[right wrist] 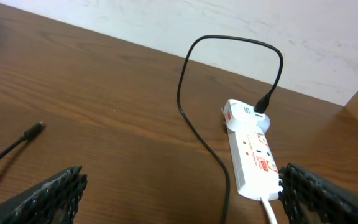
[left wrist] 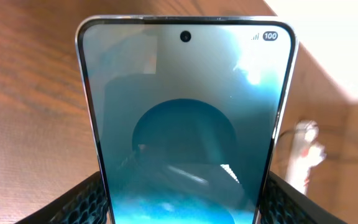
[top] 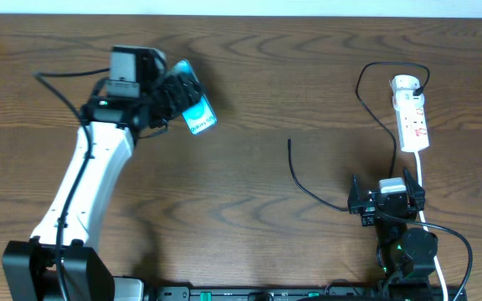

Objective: Plug charger to phone and switch on socket
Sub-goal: 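Lift the smartphone with the left gripper and raise it upright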

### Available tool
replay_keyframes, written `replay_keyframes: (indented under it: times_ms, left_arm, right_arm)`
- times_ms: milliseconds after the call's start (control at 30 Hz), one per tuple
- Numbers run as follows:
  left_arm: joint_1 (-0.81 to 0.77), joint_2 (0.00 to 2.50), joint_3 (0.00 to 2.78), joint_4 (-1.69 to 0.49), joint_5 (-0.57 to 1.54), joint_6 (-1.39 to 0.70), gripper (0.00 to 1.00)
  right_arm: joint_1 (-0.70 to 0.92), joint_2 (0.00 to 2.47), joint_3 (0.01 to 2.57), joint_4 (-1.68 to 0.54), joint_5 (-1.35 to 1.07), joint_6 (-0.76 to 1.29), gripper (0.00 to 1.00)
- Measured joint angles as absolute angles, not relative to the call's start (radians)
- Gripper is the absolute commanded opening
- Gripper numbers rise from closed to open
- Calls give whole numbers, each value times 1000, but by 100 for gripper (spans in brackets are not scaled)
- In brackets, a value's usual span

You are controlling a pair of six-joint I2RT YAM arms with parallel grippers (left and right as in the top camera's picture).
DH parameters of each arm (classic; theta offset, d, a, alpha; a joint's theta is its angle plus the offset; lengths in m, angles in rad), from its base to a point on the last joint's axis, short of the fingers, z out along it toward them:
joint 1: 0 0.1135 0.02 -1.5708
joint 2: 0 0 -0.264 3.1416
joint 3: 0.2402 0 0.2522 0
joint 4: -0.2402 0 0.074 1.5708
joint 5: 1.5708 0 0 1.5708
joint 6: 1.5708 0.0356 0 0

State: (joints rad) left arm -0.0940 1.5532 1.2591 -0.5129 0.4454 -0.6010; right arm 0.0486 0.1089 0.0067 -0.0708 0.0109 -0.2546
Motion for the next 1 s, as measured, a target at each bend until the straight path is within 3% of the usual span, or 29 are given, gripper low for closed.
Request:
replay_keyframes:
  times_ms: [200, 633, 1000]
  left_arm:
    - [13, 1553, 1259, -485, 529, -862, 7]
    - [28, 1553, 1259, -463, 767, -1311, 7]
    - [31, 1553, 1259, -377, 1026, -1533, 7]
  right_arm:
    - [49, 109, 7, -71, 10, -255, 99]
    - [49, 109, 7, -71, 11, -255, 99]
    - [49, 109, 7, -71, 11, -255, 99]
